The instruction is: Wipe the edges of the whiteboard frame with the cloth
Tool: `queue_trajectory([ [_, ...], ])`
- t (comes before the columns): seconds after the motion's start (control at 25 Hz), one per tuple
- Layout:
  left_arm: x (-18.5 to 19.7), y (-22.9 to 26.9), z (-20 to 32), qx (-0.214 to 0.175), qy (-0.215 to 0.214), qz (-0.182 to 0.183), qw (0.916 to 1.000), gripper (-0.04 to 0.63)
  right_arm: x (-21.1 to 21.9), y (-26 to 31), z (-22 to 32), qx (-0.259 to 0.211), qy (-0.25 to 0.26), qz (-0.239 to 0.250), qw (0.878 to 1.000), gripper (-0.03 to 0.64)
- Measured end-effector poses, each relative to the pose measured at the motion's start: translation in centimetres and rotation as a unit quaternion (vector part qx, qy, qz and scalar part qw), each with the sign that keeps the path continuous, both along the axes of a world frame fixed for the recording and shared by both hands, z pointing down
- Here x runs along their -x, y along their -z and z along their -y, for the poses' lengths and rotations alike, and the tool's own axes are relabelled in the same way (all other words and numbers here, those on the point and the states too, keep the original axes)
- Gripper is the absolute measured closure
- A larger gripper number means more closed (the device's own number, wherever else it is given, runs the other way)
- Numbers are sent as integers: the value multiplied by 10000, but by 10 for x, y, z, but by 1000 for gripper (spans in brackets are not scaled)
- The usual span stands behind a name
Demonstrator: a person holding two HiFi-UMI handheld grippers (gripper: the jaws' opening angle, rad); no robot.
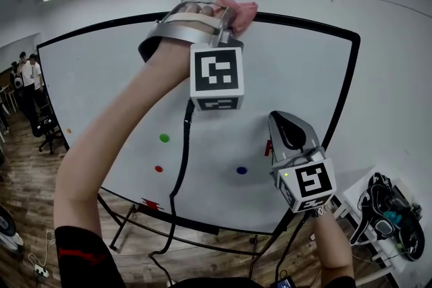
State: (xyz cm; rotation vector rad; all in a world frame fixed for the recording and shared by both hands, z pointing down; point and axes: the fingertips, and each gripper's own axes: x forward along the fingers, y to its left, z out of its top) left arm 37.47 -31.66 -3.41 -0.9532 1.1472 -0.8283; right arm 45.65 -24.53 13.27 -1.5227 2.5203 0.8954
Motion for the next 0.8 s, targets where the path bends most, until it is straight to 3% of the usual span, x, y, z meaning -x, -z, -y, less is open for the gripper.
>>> queue_trajectory([
  [0.8,-43,0,-10,0,-4,-14,10000,551,-45,-8,-9,49,-42,59,10000,615],
])
